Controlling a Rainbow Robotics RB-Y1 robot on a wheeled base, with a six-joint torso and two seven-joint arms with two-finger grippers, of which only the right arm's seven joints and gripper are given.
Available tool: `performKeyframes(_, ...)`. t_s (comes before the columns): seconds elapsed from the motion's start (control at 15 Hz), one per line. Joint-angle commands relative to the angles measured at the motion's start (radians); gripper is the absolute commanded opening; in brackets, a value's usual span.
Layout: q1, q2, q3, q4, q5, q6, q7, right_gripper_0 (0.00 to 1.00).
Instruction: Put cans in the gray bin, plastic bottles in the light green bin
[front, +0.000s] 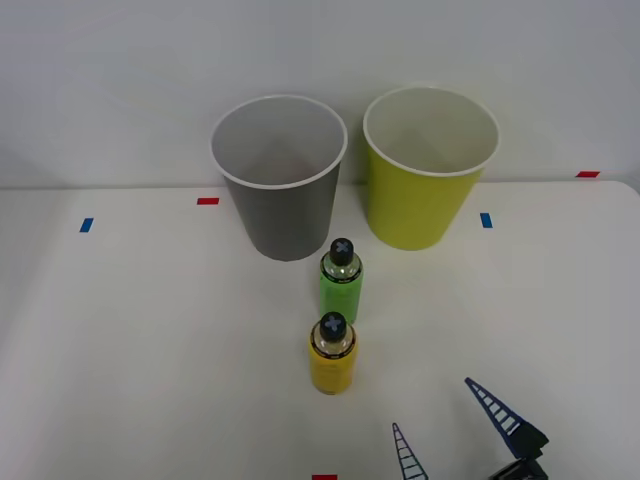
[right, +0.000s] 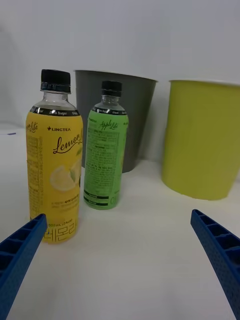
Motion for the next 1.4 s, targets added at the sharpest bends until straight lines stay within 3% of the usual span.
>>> performKeyframes(0.07, -0.061, -0.027, 0.022, 0.0, 0.006, 0.04, -0.018, 1.0)
performKeyframes(0.53, -0.216, 0.001, 0.136, 0.0, -0.065, 0.079, -0.039, 1.0)
performKeyframes(1.4, -0.386, 0.071, 0.156, 0.0, -0.111, 0.288, -0.053, 1.0)
